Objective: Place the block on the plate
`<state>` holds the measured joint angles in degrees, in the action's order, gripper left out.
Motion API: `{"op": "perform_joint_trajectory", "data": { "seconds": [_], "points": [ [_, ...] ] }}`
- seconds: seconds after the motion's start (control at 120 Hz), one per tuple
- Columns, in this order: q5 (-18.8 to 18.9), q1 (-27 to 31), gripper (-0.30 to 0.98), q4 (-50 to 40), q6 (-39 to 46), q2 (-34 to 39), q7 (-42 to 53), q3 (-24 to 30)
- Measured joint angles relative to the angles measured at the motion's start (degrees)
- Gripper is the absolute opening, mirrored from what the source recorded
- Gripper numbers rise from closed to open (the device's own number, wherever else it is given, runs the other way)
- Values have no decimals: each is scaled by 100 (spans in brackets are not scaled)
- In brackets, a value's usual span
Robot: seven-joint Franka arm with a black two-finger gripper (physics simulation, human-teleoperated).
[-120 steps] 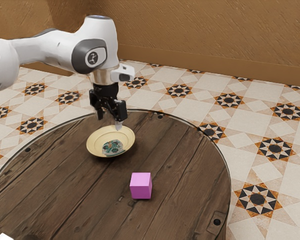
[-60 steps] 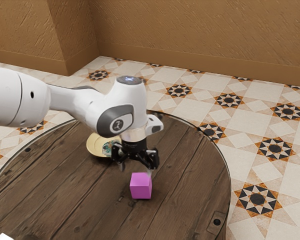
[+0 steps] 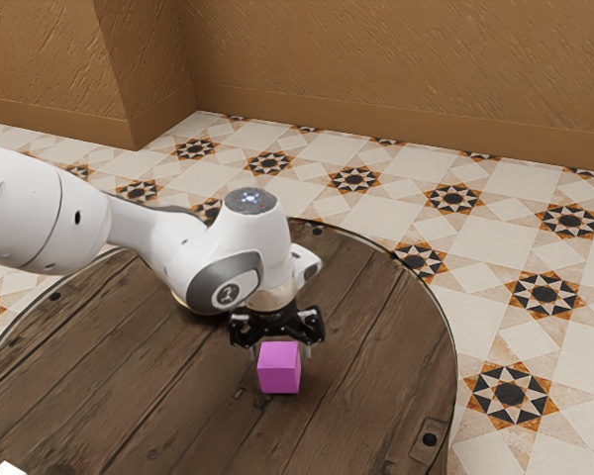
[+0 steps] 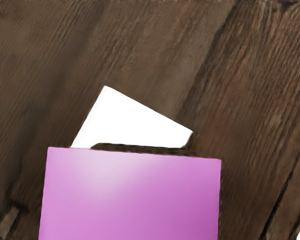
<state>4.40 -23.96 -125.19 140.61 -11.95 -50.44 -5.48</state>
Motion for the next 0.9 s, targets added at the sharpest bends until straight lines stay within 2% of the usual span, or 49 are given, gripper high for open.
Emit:
{"op": "perform_joint_trajectory", "data": {
  "seconds": [0.3,0.517,0.9],
  "points": [
    [27,83,68,-94,163,-280,-637,107],
    [34,95,51,-77,207,-349,-935,106],
    [66,165,45,-72,250,-242,-1264,99]
  ]
}}
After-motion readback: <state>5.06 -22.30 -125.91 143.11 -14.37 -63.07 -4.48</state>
